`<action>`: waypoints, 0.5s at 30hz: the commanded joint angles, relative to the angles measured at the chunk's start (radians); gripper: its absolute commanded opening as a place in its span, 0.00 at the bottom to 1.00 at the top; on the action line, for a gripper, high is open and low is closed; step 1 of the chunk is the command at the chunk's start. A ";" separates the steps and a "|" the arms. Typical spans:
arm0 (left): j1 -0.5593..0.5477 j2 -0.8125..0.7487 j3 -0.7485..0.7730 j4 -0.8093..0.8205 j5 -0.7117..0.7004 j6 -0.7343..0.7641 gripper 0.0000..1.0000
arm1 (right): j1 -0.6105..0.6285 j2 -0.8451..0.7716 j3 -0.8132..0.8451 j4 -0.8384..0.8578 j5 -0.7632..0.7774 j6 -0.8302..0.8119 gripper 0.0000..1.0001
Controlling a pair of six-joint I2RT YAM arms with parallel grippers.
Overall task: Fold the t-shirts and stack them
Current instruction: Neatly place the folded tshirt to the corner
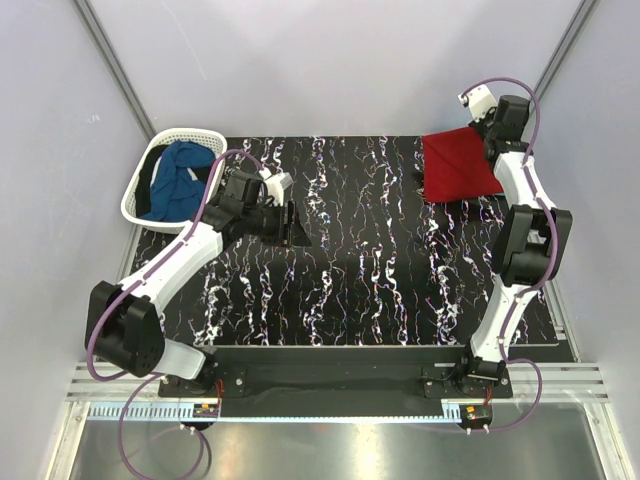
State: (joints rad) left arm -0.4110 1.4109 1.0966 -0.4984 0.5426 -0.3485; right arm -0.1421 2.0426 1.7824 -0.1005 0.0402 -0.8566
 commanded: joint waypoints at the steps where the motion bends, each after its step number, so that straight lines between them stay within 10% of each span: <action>1: 0.005 -0.020 -0.010 0.043 0.022 -0.006 0.59 | 0.004 -0.090 0.025 0.093 0.007 -0.019 0.00; 15: 0.008 0.005 -0.007 0.040 0.023 -0.004 0.59 | -0.013 0.062 0.138 0.088 0.049 -0.019 0.00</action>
State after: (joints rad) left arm -0.4103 1.4113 1.0863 -0.4969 0.5426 -0.3485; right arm -0.1448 2.0762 1.8427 -0.0868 0.0647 -0.8715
